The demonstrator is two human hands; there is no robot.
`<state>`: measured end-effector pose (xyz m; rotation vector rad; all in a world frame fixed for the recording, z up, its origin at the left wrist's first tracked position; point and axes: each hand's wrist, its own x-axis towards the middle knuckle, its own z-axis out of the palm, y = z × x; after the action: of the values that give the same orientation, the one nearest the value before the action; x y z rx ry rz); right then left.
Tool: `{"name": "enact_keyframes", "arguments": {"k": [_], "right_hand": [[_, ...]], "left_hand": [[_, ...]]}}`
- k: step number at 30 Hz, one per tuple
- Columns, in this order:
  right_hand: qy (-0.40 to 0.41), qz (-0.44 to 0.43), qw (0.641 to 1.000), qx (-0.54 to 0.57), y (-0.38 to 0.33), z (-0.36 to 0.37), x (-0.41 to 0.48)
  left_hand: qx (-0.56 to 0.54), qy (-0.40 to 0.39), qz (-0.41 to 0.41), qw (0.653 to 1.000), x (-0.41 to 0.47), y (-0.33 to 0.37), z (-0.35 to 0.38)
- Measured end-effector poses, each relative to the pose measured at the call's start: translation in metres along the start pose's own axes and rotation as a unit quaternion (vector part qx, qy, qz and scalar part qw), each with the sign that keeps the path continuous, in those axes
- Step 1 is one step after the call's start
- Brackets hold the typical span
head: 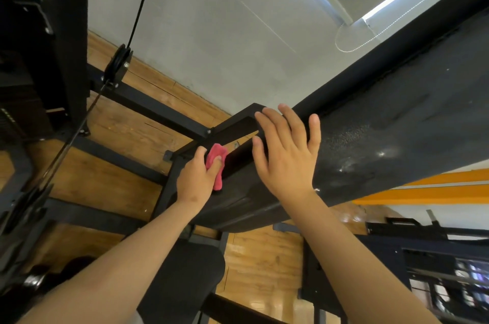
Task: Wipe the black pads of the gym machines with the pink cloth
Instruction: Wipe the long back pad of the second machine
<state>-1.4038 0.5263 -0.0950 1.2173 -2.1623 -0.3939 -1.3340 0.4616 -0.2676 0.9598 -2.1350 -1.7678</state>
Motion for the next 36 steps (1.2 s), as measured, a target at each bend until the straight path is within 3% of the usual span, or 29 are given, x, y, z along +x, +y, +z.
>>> {"name": "enact_keyframes", "arguments": {"k": [4,9,13,16,19,24,36], "right_hand": [[0.023,0.005,1.000,0.003,0.000,0.005,-0.001],[0.030,0.000,1.000,-0.005,0.000,0.009,-0.001],[0.032,-0.008,0.999,-0.011,0.000,0.009,-0.002],[0.039,-0.003,0.999,-0.014,0.000,0.010,-0.002],[0.041,-0.004,0.999,-0.017,0.000,0.010,-0.002],[0.041,-0.009,0.999,-0.023,0.001,0.012,-0.002],[0.067,-0.010,0.997,-0.028,0.001,0.018,-0.002]], "left_hand": [[0.073,-0.019,-0.046,0.996,-0.005,-0.032,0.001],[0.090,-0.034,-0.061,0.994,-0.002,-0.042,0.001],[-0.055,-0.009,-0.052,0.997,0.005,-0.022,-0.009],[-0.116,0.001,0.003,0.993,0.010,0.018,-0.011],[-0.088,0.015,0.061,0.994,0.000,0.037,-0.005],[0.007,0.038,0.052,0.998,-0.003,0.016,-0.003],[0.182,-0.035,-0.078,0.980,-0.008,-0.086,0.008]]}}
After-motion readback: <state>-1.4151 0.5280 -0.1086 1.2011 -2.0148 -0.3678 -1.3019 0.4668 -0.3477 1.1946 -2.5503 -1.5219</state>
